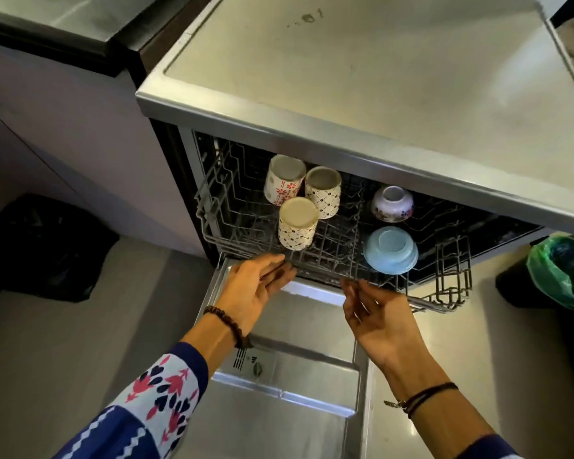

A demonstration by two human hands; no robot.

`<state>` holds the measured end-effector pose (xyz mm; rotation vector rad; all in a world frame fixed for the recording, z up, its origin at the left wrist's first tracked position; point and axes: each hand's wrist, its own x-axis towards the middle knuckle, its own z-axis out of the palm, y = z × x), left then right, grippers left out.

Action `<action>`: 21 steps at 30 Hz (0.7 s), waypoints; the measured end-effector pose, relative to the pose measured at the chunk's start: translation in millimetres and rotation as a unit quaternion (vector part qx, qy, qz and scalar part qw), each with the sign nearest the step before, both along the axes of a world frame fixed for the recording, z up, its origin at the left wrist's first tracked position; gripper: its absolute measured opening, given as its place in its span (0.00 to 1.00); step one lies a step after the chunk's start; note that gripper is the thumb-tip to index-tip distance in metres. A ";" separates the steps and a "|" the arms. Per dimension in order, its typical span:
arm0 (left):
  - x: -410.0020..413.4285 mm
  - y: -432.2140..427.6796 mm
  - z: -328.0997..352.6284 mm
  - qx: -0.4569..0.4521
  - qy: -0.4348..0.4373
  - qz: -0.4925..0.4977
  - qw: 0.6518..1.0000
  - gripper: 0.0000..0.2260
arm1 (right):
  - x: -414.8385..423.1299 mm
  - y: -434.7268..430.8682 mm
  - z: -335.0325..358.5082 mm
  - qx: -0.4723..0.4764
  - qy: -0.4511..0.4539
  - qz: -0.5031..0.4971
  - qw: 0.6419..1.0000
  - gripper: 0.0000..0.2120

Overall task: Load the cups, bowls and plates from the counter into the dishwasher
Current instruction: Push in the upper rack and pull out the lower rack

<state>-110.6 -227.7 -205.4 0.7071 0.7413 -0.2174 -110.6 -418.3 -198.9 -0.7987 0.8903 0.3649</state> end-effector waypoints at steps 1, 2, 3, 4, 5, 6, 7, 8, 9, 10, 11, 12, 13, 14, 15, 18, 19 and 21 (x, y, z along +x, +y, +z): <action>3.7 -0.6 -0.3 0.002 -0.002 0.002 1.000 0.05 | 2.9 0.0 -1.4 0.001 -0.007 0.001 1.000 0.15; 7.2 -0.9 -0.5 0.005 -0.005 0.002 1.000 0.04 | 6.0 0.0 -2.8 0.001 -0.015 0.003 1.000 0.15; 11.0 -1.1 -0.8 0.007 -0.011 0.002 1.000 0.04 | 9.4 -0.5 -4.3 -0.002 -0.023 0.004 1.000 0.14; 14.2 -0.4 -0.8 0.007 -0.019 0.002 1.000 0.05 | 12.9 -0.5 -5.0 -0.009 -0.028 0.006 1.000 0.13; 17.4 0.0 -1.1 0.007 -0.027 0.000 1.000 0.05 | 16.7 -1.1 -5.6 -0.019 -0.030 0.007 0.999 0.11; 21.2 0.8 -2.0 0.007 -0.035 -0.002 0.999 0.06 | 20.9 -2.0 -6.6 -0.031 -0.030 0.009 0.999 0.10; 24.4 2.5 -2.4 0.009 -0.041 -0.004 0.999 0.06 | 24.8 -2.0 -6.7 -0.039 -0.031 0.012 0.999 0.08; 28.7 3.5 -3.8 0.010 -0.045 -0.006 0.999 0.06 | 29.0 -2.0 -7.0 -0.044 -0.033 0.016 0.998 0.06; 33.2 4.1 -4.6 0.010 -0.047 -0.006 0.999 0.07 | 33.2 -1.6 -6.4 -0.046 -0.034 0.017 0.998 0.04; 38.0 4.0 -6.3 0.009 -0.045 -0.004 0.999 0.09 | 37.3 -0.8 -6.8 -0.047 -0.036 0.015 0.998 0.04; 42.1 3.8 -6.9 0.005 -0.044 0.000 0.999 0.10 | 41.4 -0.4 -6.8 -0.047 -0.041 0.014 0.998 0.05; 46.1 3.1 -7.7 0.001 -0.047 0.004 0.999 0.11 | 45.7 -0.4 -6.2 -0.049 -0.051 0.017 0.997 0.06; 49.9 1.7 -8.0 -0.004 -0.054 0.005 0.998 0.12 | 50.0 -0.8 -5.9 -0.051 -0.063 0.023 0.996 0.06; 54.2 0.1 -8.6 -0.007 -0.066 0.005 0.998 0.11 | 54.7 -1.5 -6.1 -0.053 -0.077 0.030 0.995 0.06; 59.3 -1.3 -9.2 -0.008 -0.080 0.006 0.997 0.10 | 59.8 -2.7 -7.4 -0.053 -0.093 0.034 0.994 0.06; 76.4 -6.2 -10.1 -0.009 -0.107 0.010 0.994 0.06 | 75.7 -6.5 -12.6 -0.070 -0.148 0.051 0.985 0.07; 81.8 -7.5 -10.0 -0.009 -0.110 0.010 0.994 0.05 | 79.9 -7.1 -14.5 -0.081 -0.162 0.054 0.982 0.07; 90.4 -7.7 -11.3 -0.005 -0.113 0.006 0.994 0.04 | 85.4 -5.8 -18.4 -0.107 -0.171 0.056 0.978 0.08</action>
